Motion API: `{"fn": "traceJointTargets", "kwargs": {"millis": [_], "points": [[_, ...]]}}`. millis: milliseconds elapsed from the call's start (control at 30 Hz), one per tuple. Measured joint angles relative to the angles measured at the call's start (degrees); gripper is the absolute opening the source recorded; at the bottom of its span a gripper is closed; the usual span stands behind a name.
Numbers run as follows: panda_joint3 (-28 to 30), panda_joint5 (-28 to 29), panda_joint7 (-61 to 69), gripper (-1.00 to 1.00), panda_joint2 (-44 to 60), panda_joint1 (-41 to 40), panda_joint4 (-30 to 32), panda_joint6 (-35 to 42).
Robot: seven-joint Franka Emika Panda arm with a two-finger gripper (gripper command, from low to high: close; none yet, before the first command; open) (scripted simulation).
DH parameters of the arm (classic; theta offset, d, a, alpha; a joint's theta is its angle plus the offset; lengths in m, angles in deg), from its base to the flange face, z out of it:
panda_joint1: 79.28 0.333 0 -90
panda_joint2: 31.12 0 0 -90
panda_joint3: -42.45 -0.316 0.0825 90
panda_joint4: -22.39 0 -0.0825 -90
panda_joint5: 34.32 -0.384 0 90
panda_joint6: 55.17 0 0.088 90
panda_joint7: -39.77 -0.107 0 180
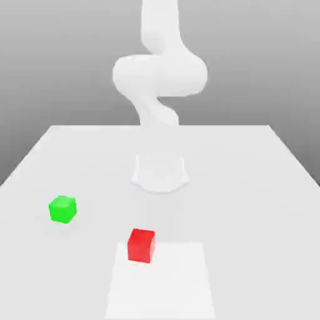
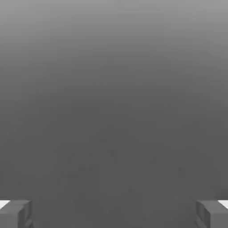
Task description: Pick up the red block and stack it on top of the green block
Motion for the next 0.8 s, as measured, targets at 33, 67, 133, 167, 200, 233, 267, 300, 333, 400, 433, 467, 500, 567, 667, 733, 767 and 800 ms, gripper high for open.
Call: {"fn": "traceJointTargets", "kwargs": {"millis": [33, 67, 133, 167, 200, 233, 267, 300, 333, 400, 433, 467, 500, 567, 667, 733, 767, 800], "points": [[0.05, 0.07, -0.25, 0.00, 1.84, -0.27, 1.73, -1.40], [0.09, 0.16, -0.51, 0.00, 3.67, -0.53, 3.42, -2.76], [0.21, 0.27, -0.99, 0.00, 7.27, -1.05, 6.77, -5.48], [0.28, 0.33, -1.23, 0.00, 9.06, -1.31, 8.43, -6.83], [0.35, 0.39, -1.47, 0.00, 10.85, -1.56, 10.09, -8.17], [0.43, 0.45, -1.71, 0.00, 12.64, -1.81, 11.77, -9.52], [0.51, 0.50, -1.94, 0.00, 14.45, -2.06, 13.45, -10.88], [0.60, 0.54, -2.18, 0.00, 16.28, -2.31, 15.15, -12.25], [0.69, 0.57, -2.40, 0.00, 18.15, -2.57, 16.88, -13.63], [0.93, 0.66, -2.90, 0.00, 22.04, -3.06, 20.42, -16.50], [1.10, 0.69, -3.17, 0.00, 24.09, -3.27, 22.25, -18.00], [1.25, 0.71, -3.41, 0.00, 26.24, -3.51, 24.13, -19.57], [1.41, 0.70, -3.64, 0.00, 28.51, -3.75, 26.06, -21.22], [1.76, 0.49, -3.92, 0.00, 34.45, -4.14, 29.39, -25.55], [1.70, -0.26, -3.64, 0.00, 43.07, -4.53, 30.28, -32.34], [1.22, -0.92, -3.18, 0.00, 47.49, -4.80, 29.89, -36.09], [0.93, -1.14, -3.02, 0.00, 49.61, -5.04, 29.63, -37.90], [0.64, -1.31, -2.89, 0.00, 51.69, -5.28, 29.36, -39.69]]}}
